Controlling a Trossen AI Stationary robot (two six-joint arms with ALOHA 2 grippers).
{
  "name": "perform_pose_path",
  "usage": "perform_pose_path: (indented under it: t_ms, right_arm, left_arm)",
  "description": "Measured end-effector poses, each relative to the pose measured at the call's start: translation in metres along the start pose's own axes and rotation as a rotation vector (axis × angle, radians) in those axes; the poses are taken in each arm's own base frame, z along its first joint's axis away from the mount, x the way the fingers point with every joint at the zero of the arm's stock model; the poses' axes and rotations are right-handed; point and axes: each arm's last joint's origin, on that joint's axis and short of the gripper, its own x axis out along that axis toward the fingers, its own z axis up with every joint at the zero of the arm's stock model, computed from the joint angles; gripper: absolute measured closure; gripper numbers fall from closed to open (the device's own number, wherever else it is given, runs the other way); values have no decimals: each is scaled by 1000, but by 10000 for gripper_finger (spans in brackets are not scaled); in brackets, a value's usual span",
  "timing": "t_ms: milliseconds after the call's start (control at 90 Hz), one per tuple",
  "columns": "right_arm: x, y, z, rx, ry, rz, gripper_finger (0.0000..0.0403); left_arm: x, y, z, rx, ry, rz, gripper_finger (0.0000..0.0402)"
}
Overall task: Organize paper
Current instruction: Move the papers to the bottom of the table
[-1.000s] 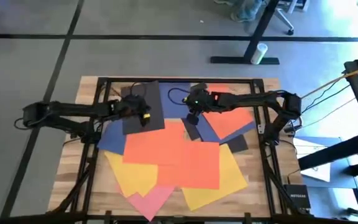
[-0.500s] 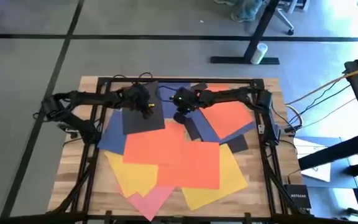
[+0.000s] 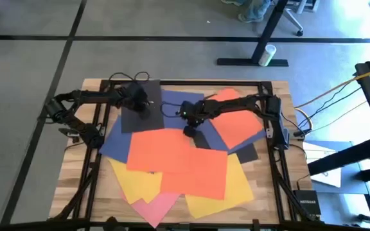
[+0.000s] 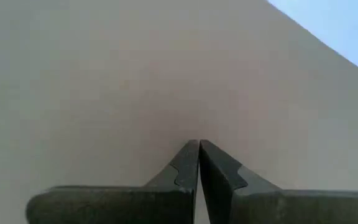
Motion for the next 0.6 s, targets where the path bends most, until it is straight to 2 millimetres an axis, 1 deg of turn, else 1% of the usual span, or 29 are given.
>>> perform_pose_path:
  t_ms: [111, 256, 333, 478, 600]
  right_arm:
    - [-6, 16, -3, -18, 3, -7, 403]
    - [-23, 35, -9, -42, -3, -13, 403]
    - [-34, 42, -13, -49, -3, -33, 403]
    - [-60, 53, -15, -48, -49, -63, 403]
    - [-64, 60, -20, -56, -39, -99, 403]
  left_arm:
    - [0, -4, -4, 7, 43, -34, 402]
    - [-2, -16, -11, 57, 113, -74, 402]
    - [-3, -19, -11, 72, 115, -66, 402]
    - [-10, -17, -11, 75, 101, 7, 402]
    - [-22, -14, -4, 67, 22, 129, 402]
